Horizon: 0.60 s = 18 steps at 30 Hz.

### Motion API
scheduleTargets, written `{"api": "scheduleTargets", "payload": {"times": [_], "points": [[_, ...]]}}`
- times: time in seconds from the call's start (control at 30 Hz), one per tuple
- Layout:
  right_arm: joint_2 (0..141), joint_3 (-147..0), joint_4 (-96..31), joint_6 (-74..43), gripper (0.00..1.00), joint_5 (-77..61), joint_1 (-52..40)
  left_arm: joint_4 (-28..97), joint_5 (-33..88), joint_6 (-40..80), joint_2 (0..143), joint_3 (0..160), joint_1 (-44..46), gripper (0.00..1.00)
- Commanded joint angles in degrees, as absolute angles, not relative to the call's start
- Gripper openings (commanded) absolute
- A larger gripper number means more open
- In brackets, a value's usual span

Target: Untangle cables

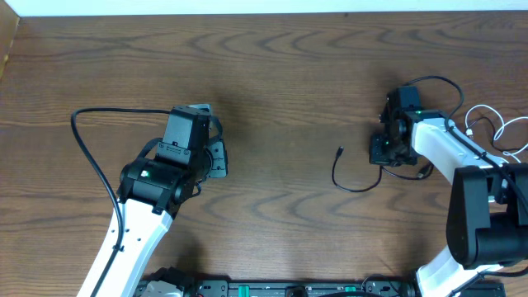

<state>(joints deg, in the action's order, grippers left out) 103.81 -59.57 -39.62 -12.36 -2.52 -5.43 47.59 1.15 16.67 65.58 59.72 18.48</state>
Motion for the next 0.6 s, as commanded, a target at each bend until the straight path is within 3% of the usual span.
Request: {"api": "scheduleTargets", "payload": {"times": [0.0,0.57], "points": [[105.1,-60.2,-39.9,-12.2,0.01,-3.6,-6.7,47.8,0.9,16.8,65.5,60.2,18.3,0.44],[99.5,-60.3,-40.0,-12.1,0.01,-9.6,-7.5,47.8,0.9,16.8,65.5,60.2,18.3,0.44]]}}
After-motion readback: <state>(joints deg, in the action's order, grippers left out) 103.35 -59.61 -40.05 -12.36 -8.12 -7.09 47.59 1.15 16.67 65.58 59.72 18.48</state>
